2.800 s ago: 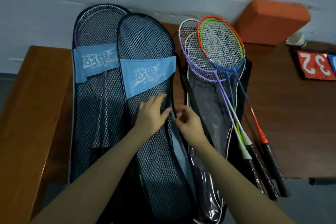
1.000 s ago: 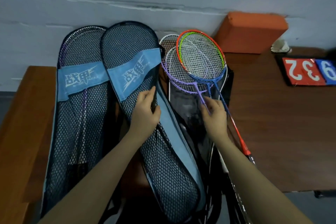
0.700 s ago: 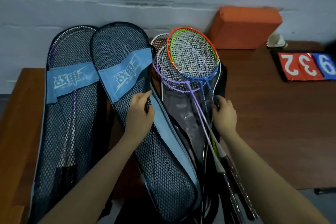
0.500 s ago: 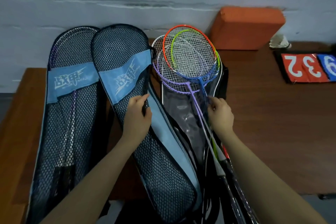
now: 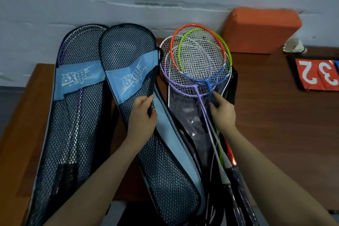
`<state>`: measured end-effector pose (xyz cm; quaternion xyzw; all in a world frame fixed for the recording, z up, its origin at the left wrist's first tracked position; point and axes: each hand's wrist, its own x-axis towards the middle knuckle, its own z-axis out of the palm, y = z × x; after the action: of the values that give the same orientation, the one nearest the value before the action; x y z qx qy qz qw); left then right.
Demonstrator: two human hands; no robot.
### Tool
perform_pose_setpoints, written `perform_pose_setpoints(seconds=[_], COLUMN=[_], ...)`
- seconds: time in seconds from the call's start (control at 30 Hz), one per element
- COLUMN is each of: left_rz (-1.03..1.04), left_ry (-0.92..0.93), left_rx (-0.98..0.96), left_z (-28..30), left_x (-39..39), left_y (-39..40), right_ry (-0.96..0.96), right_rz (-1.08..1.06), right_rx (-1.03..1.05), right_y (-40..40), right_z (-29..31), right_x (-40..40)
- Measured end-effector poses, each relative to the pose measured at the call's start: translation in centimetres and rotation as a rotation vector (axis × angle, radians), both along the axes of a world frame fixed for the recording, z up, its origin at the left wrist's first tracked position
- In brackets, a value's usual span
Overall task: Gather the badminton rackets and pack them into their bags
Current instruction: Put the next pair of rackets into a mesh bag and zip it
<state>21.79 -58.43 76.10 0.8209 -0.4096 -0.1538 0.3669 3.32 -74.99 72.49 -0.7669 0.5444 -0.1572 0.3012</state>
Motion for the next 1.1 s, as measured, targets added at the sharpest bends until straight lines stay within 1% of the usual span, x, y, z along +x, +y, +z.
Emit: perform_pose_setpoints(seconds=[0.1, 0.2, 0.37, 0.5, 0.57, 0.77, 0.9, 1.0, 1.1], left_rz=[0.001, 0.014, 0.004, 0.000, -0.002, -0.009, 0.003, 0.017, 0.049], left_ry=[0.008, 0.020, 0.032, 0.083, 0.112, 0.113, 0.157, 0.185, 0.215], left_rx=[0.009, 0.011, -0.050, -0.081, -0.068, -0.052, -0.051, -0.048, -0.064], left_z=[0.1, 0.0, 0.1, 0.6, 1.2, 2.8, 2.2, 1.1, 0.3], left_x=[0.2, 0.2, 0.5, 0.8, 0.9, 0.7, 0.3, -0.3, -0.6], left_y=[0.0, -0.1, 0.2, 0.3, -0.1, -1.7, -2.1, -1.9, -1.8], right_ry=[-0.121, -0.179, -0.194, -0.201, -0.193, -0.125, -0.040, 0.010, -0.018], right_rz=[0.087, 0.161, 0.178, 0.161, 0.159, 0.209, 0.188, 0.162, 0.185], right_rx=[-0.093, -0.177, -0.293, -0.406, -0.430, -0.401, -0.393, -0.324, -0.232], right_y=[0.9, 1.3, 0.9, 0.2, 0.1, 1.8, 4.0, 5.6, 7.1], right_z=[0.7, 1.8, 3.9, 6.1, 7.1, 8.4, 7.8, 6.9, 5.5], right_x=[-0.4, -0.5, -0.6, -0.7, -0.8, -2.1, -4.2, -5.8, -7.2])
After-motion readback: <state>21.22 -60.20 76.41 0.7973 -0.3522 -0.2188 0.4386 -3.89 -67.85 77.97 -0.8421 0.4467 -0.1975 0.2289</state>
